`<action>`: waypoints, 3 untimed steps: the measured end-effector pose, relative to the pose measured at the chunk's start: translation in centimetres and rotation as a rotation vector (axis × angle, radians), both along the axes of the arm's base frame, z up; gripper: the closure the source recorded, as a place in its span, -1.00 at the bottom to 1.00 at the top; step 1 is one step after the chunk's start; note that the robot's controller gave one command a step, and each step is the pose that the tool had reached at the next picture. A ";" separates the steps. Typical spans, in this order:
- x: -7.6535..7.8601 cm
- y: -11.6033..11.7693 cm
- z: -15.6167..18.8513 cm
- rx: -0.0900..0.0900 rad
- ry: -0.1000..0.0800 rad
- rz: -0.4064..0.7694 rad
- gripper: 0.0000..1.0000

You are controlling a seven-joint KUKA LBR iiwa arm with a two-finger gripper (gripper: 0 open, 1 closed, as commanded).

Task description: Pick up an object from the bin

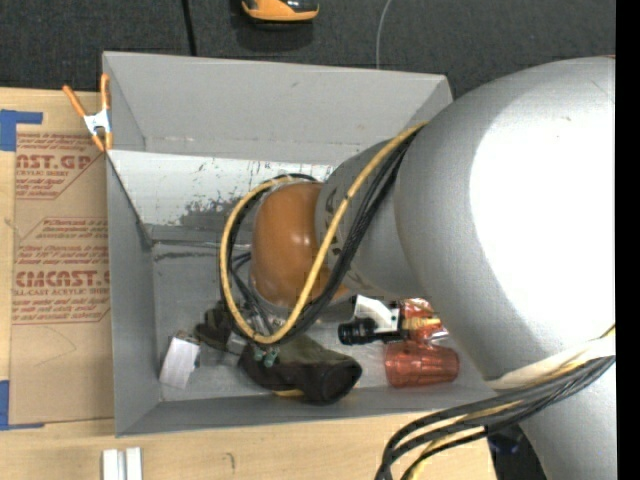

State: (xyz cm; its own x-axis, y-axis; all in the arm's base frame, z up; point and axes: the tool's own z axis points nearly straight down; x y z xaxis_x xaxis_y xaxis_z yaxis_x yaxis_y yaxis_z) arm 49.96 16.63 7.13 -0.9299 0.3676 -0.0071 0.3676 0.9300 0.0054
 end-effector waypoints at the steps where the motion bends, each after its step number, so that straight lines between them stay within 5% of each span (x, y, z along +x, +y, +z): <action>1: 0.0 0.0 0.0 0.000 0.000 -0.001 1.00; 3: -0.1 0.0 0.8 -0.002 0.007 0.000 1.00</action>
Offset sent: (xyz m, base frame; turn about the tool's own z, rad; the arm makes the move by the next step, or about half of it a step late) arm -0.0001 0.0001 0.0102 0.0000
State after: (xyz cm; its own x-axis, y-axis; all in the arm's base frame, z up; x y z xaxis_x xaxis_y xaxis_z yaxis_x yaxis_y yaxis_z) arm 49.86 16.62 7.89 -0.9299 0.3679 -0.0012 0.3679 0.9299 0.0011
